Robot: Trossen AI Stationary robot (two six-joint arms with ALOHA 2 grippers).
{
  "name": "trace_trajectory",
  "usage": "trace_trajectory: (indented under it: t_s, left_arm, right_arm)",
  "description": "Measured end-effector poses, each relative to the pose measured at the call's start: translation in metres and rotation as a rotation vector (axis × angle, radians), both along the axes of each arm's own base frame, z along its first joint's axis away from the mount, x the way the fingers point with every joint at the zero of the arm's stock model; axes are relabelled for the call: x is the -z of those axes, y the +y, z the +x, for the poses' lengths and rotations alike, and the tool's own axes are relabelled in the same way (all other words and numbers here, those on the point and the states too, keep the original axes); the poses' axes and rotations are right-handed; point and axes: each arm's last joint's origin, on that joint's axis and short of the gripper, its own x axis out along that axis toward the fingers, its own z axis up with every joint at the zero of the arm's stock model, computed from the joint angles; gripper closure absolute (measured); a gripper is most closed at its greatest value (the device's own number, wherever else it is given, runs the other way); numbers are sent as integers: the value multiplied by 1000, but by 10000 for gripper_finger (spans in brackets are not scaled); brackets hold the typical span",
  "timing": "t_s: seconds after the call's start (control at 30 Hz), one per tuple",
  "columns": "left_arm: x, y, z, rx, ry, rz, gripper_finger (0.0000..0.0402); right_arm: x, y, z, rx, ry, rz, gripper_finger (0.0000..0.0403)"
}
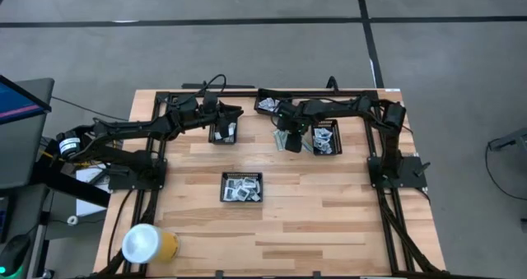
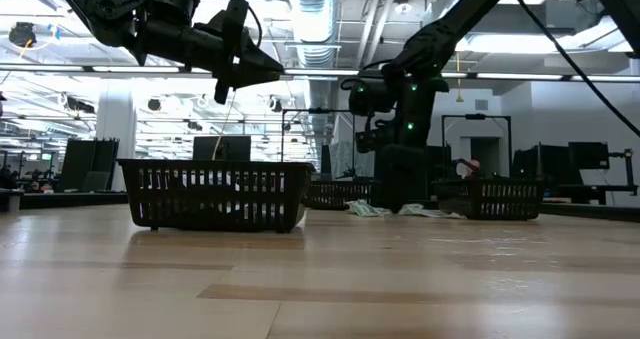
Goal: Pick & Place First Aid Supplies
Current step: Put the green bandage into the left black bin
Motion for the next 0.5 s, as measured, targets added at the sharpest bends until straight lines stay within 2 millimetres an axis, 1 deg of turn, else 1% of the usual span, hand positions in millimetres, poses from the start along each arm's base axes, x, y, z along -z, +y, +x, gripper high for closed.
trace_trajectory:
  t_s: [0.2,0.23,0.4,0.5]
  left_arm:
    - [0,0,0,0,0,0,300]
    - [0,0,0,0,0,0,300]
    - [0,0,0,0,0,0,300]
    - [0,0,0,0,0,0,300]
  right_arm:
    - [-2,3,-1,10,28,16,382]
    - [-4,3,0,8,31,18,392]
    - [-17,3,9,1,-2,5,387]
    - [-29,1,16,-17,-30,-11,399]
